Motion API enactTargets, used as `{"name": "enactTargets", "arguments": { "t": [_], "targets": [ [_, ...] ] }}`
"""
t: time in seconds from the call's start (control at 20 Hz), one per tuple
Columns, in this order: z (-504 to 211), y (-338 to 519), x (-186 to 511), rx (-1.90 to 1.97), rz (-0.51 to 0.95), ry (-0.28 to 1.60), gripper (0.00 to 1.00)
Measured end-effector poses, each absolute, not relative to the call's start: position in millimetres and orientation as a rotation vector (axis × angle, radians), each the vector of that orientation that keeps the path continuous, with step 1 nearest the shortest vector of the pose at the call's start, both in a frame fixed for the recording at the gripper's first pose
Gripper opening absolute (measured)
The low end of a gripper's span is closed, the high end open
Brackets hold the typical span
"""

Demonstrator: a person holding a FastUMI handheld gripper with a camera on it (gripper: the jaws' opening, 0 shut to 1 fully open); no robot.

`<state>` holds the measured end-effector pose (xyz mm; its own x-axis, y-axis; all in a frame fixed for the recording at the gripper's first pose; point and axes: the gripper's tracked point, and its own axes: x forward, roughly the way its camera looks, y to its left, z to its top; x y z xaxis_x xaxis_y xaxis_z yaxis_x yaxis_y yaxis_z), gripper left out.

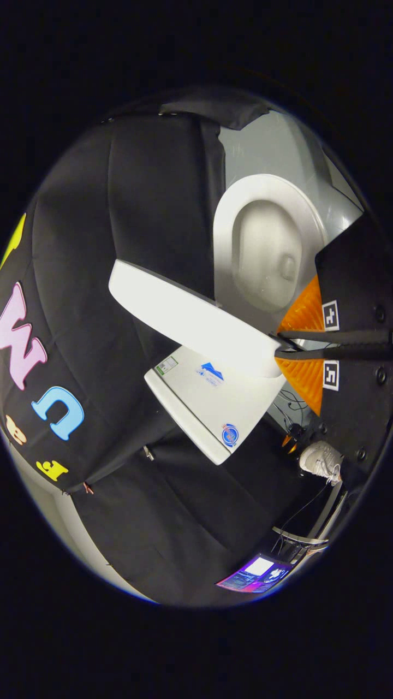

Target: Open the toilet lid.

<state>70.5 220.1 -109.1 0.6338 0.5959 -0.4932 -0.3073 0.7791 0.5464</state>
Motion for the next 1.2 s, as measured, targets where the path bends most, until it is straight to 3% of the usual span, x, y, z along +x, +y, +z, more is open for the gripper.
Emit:
{"name": "enactTargets", "arguments": {
  "t": [0.55, 1.2],
  "targets": [
    [-49, 328, 94, 0.227, 0.688, 0.619, 0.05],
    [-53, 450, 111, -0.027, 0.774, 0.551, 0.05]
  ]
}}
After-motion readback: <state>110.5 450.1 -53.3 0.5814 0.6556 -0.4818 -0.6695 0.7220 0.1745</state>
